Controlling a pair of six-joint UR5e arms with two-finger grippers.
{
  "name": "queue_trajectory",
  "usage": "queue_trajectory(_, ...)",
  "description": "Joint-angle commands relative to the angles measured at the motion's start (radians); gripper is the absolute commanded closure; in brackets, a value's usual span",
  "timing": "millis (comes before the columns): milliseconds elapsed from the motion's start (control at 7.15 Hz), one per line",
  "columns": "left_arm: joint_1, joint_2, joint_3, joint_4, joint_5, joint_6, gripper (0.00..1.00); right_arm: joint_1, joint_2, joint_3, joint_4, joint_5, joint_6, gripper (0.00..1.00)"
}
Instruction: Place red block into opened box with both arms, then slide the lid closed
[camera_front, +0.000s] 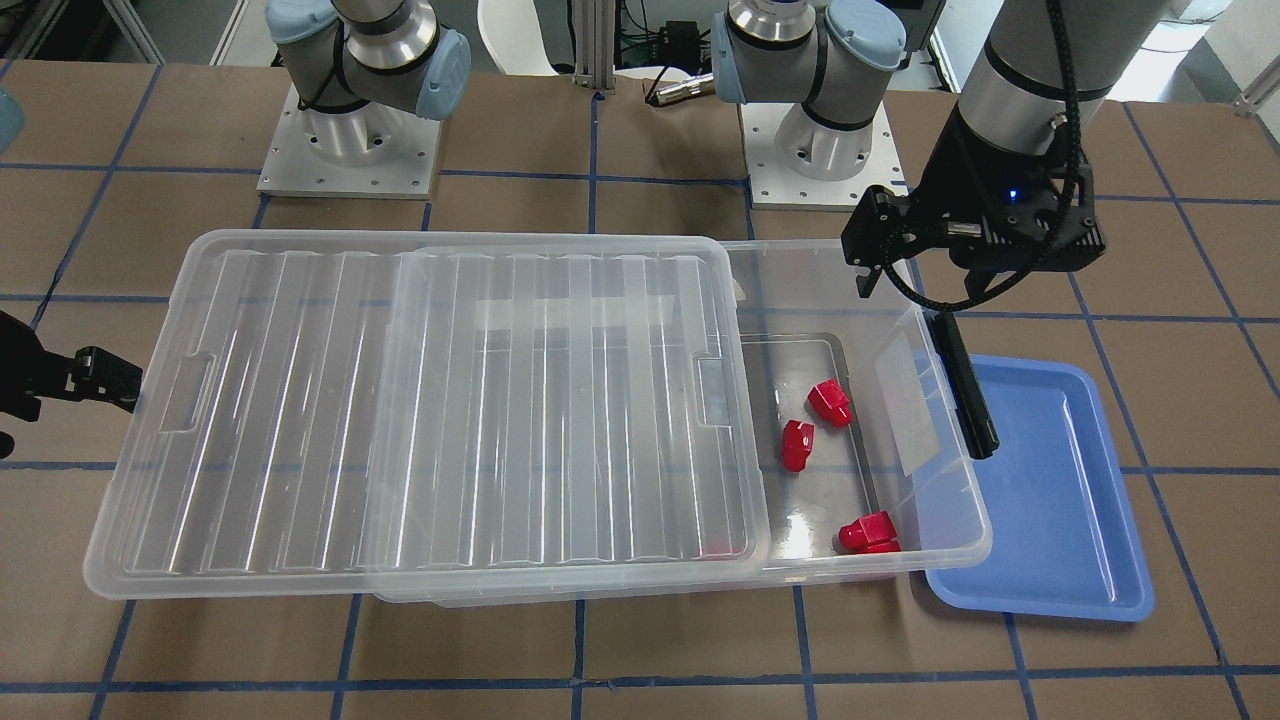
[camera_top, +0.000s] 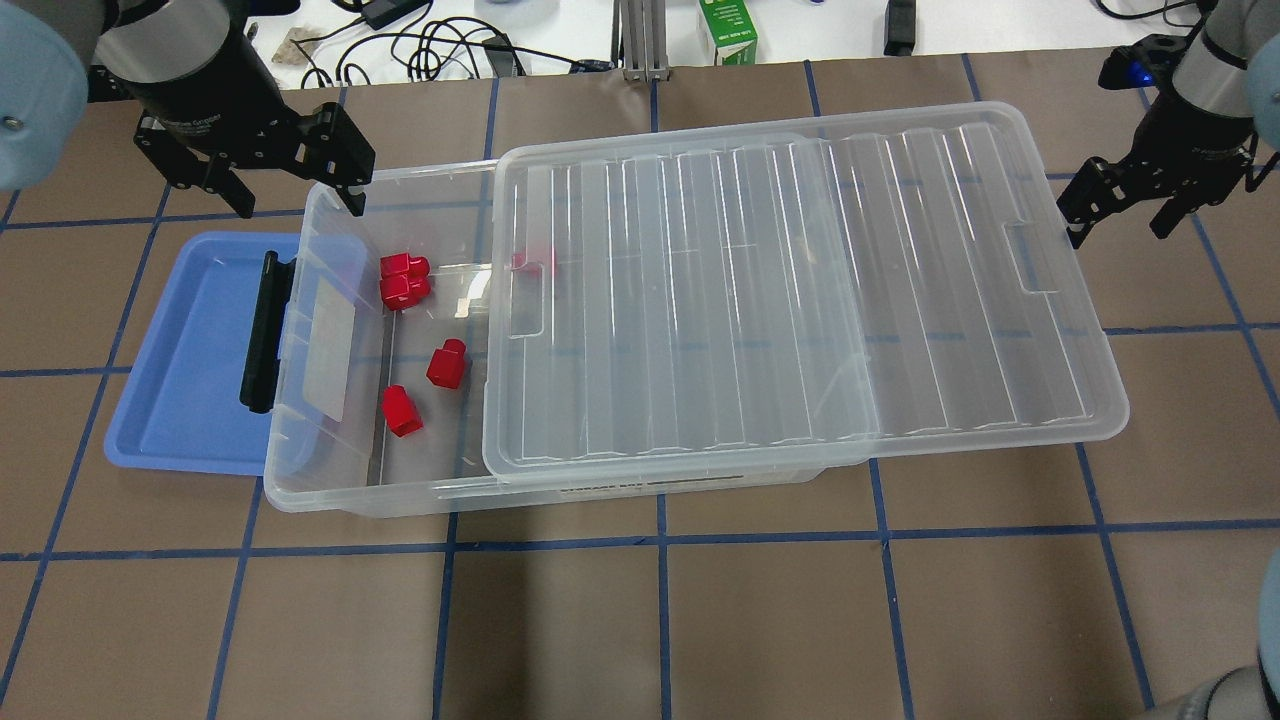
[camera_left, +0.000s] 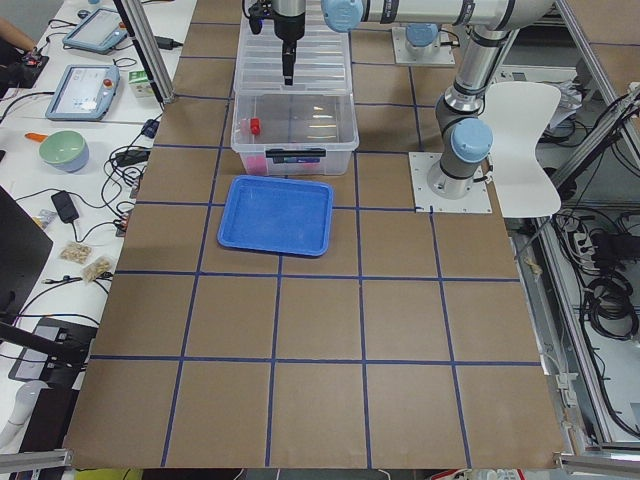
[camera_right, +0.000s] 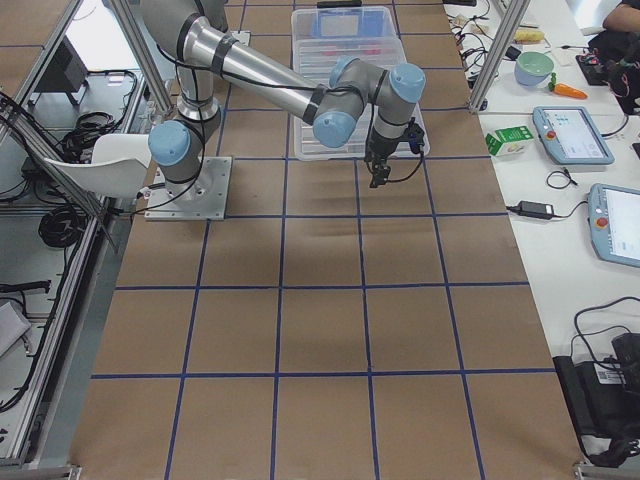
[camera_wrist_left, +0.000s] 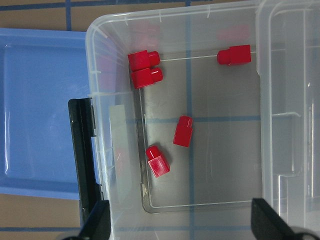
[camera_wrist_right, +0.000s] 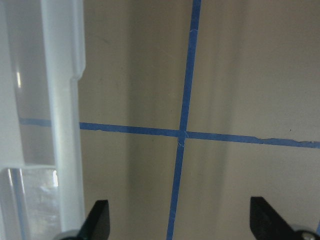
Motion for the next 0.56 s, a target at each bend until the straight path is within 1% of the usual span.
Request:
queue_trajectory(0, 0.0, 0.001, -0.002, 0.001, -0.002, -0.001, 0.0, 0.004, 0.001, 0.0, 0.001, 0.001, 0.018, 0.0)
queue_trajectory(280, 0.0, 0.0, -0.003, 0.001, -0.002, -0.001, 0.0, 0.004, -0.002, 0.014, 0.001, 0.001, 0.027, 0.0)
queue_trajectory(419, 0.0, 0.0, -0.003, 0.001, -0.002, -0.001, 0.0, 0.01, -0.004, 0.032, -0.001, 0.003, 0.062, 0.0)
